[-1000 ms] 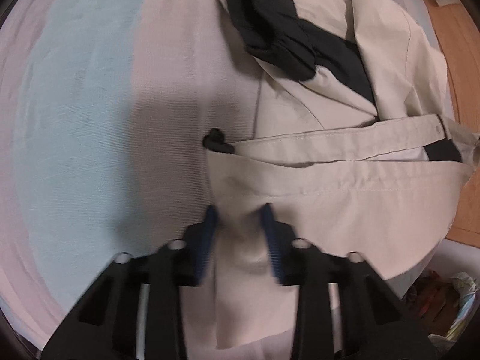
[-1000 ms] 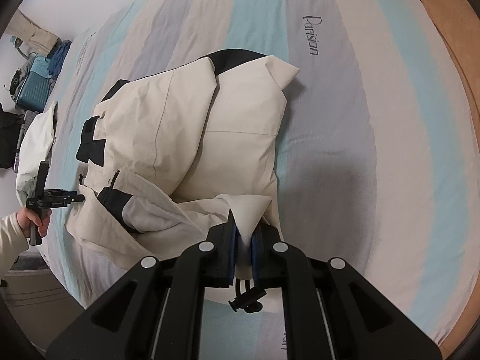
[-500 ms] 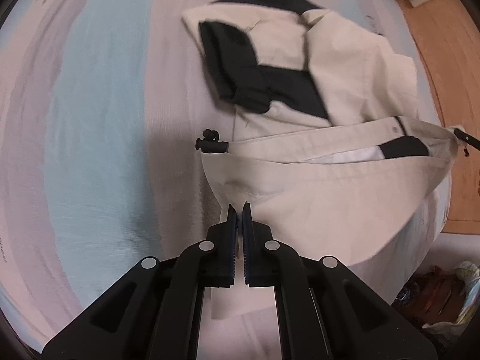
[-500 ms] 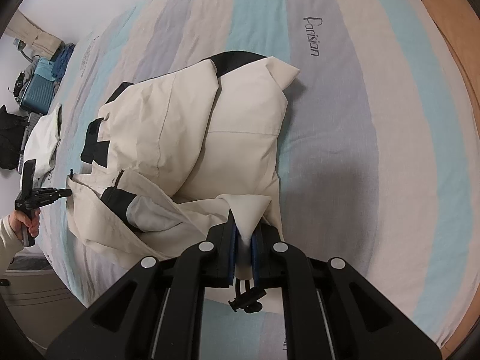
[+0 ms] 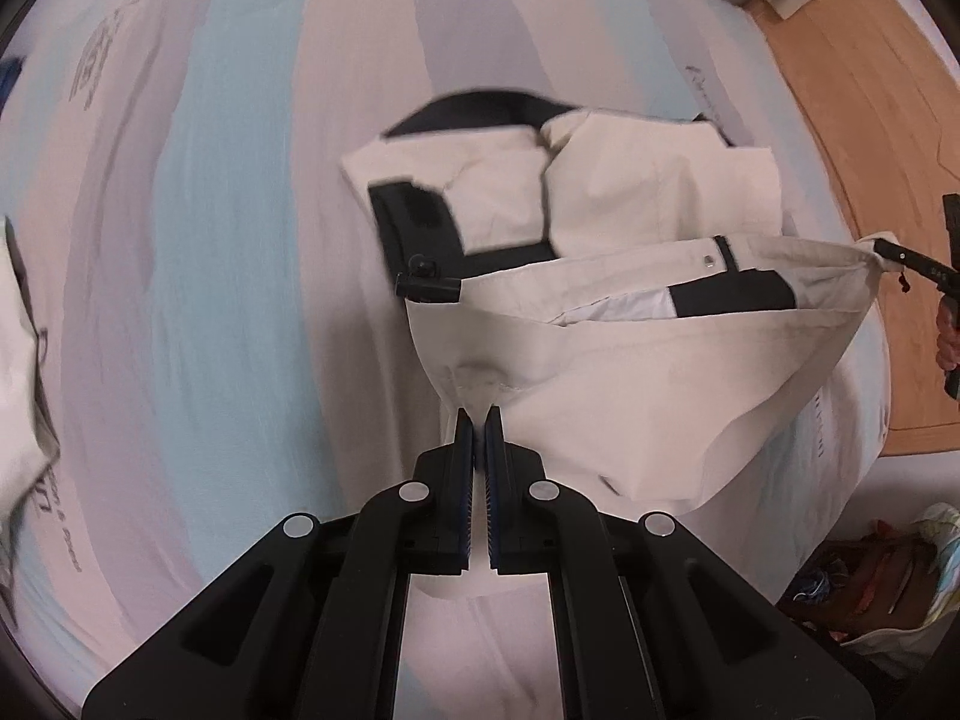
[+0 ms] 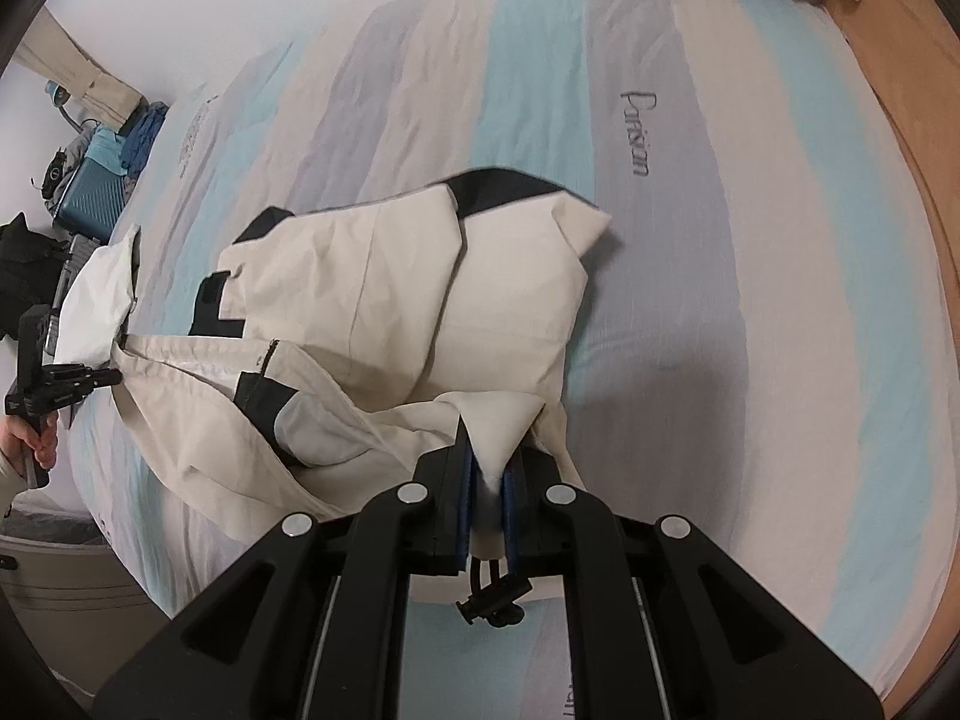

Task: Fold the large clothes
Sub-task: 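Lower the held hem with both grippers onto the folded jacket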

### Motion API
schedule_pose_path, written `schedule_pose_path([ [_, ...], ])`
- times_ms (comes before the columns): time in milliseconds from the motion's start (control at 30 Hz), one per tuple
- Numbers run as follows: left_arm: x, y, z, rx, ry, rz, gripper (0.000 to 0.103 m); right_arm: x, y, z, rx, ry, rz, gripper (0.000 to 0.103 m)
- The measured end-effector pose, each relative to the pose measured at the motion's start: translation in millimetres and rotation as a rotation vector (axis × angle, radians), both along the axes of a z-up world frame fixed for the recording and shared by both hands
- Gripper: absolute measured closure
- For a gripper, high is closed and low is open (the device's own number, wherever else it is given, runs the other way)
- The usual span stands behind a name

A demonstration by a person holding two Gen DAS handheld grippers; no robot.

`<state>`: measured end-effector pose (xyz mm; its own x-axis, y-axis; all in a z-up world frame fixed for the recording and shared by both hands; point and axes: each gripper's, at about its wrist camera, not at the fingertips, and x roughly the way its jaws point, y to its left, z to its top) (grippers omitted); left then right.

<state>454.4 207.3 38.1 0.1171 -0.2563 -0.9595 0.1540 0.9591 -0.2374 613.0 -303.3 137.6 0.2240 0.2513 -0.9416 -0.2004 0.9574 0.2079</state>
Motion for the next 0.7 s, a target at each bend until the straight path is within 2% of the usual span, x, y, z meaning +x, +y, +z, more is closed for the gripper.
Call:
schedule_pose_path([
  [233, 36.4, 2.5, 23.5, -0.009, -0.055, 0.008, 0.101, 23.9, -2.6, 18.2, -0.006, -0.042, -0.007, 0.096],
  [433, 65.1, 6.2, 18.7, 0.028, -0.076, 0.007, 0.101, 53.3, 1.8, 18.5, -0.025, -0.058, 0.013, 0.096],
  [700, 104.1, 13.8, 3.6, 0.041, -0.098, 0.051, 0.101, 99.4, 5.7, -1.6, -0.052, -0.054, 0.008, 0.096],
])
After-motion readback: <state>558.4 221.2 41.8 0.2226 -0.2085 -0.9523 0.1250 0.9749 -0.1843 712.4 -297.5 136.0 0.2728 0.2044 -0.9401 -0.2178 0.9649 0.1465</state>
